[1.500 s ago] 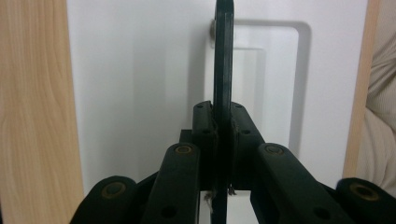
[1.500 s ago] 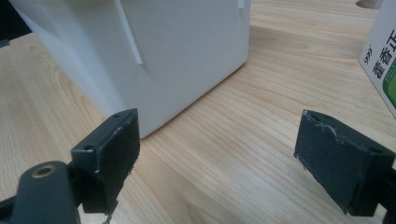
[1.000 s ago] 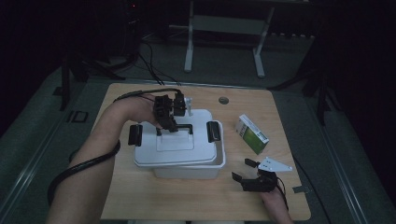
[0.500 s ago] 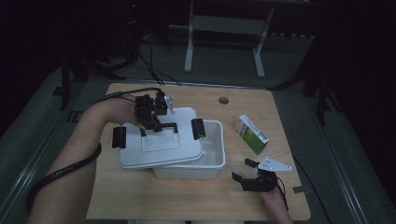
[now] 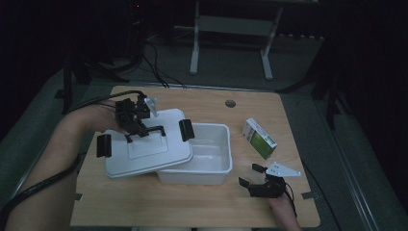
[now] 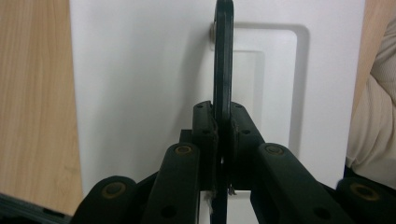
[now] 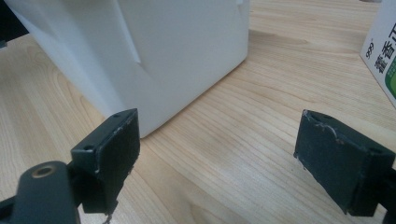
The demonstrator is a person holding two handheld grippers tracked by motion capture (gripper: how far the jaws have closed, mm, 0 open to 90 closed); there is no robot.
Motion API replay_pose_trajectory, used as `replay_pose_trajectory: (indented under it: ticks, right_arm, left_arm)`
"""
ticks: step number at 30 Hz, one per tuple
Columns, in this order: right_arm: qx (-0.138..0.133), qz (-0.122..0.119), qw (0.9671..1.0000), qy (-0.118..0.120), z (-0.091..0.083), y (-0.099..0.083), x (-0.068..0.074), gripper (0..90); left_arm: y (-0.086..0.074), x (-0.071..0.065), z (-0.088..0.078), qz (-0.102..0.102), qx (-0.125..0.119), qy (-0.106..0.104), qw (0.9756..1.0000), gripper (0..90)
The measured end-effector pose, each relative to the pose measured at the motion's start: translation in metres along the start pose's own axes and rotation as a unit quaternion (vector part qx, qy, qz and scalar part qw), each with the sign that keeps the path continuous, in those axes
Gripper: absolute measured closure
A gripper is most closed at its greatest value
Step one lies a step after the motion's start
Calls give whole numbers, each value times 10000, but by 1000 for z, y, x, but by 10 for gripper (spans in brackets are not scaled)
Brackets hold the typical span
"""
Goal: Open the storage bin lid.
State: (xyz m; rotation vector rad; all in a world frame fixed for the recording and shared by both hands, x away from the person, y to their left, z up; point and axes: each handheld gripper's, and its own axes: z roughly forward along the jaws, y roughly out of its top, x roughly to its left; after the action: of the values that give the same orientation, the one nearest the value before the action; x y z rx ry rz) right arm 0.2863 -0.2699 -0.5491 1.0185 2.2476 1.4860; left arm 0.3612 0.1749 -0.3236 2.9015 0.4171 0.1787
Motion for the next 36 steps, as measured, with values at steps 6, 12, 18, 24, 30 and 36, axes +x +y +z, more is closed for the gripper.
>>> replay_pose_trajectory:
  ticks: [6, 12, 18, 24, 30, 36]
  right_arm:
    - [17, 4, 10000, -15, 1, 0, 0, 138]
    - [44, -18, 10000, -18, 1, 0, 1, 138]
    - [39, 1, 10000, -21, 1, 0, 1, 138]
    - [40, -11, 10000, -25, 1, 0, 1, 138]
    - [41, -2, 10000, -27, 1, 0, 1, 138]
    - [45, -10, 10000, -29, 1, 0, 1, 138]
  left_arm:
    - [-28, 2, -5, -256, -11, 49, 9997, 838]
    - [-55, 3, -9, -492, -33, 90, 9987, 839]
    - [-79, 3, -11, -693, -70, 132, 9975, 838]
    - [-104, 3, -14, -939, -83, 182, 9954, 838]
    - [-125, 3, -7, -1162, -50, 179, 9931, 838]
    - [-138, 4, 6, -1279, -107, 104, 9917, 838]
